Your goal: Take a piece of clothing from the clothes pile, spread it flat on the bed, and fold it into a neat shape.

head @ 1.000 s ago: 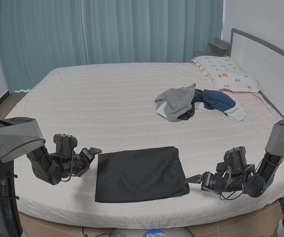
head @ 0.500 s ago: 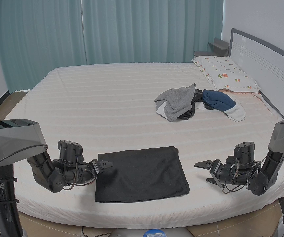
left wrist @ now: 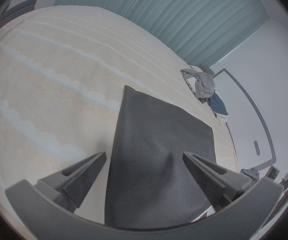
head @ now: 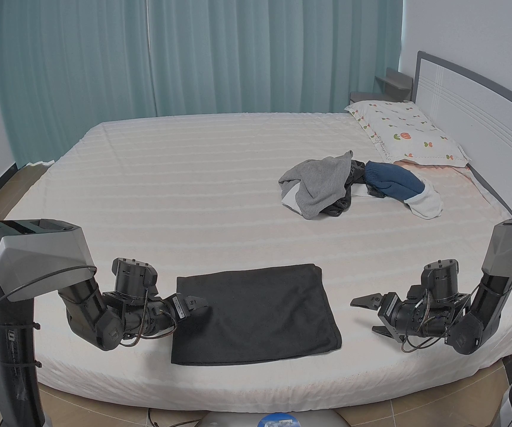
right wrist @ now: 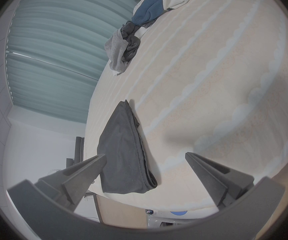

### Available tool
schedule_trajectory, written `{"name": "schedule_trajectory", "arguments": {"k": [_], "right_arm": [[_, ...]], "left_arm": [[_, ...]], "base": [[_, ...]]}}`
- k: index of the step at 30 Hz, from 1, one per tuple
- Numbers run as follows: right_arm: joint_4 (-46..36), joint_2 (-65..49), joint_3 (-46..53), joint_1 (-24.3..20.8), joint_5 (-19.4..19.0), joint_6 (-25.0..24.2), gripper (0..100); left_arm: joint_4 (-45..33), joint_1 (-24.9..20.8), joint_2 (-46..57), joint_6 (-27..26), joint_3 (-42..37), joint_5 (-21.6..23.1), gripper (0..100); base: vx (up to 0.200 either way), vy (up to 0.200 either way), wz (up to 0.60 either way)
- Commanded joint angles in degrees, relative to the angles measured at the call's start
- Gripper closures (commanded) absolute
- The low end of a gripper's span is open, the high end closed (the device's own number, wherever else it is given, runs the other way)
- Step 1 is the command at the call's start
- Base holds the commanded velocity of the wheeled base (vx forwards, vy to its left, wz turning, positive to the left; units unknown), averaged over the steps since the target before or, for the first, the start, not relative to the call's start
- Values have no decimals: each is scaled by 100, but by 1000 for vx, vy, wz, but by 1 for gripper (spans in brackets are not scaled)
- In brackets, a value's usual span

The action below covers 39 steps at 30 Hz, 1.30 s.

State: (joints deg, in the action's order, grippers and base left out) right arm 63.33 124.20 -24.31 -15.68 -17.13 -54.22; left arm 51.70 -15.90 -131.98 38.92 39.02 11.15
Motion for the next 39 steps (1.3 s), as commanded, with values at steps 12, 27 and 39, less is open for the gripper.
{"name": "schedule_trajectory", "arguments": {"k": [12, 27, 39], "right_arm": [[13, -10, 49, 38, 16, -9, 0], [4, 8, 84, 65, -10, -44, 0], [4, 17, 110, 38, -19, -53, 0]], "left_arm": [[16, 8, -30, 45, -35, -17, 100], [455, 34, -48, 247, -97, -140, 100], [481, 60, -4, 449, -97, -175, 100]], "base": [[0, 0, 0], [0, 0, 0], [0, 50, 0]]}}
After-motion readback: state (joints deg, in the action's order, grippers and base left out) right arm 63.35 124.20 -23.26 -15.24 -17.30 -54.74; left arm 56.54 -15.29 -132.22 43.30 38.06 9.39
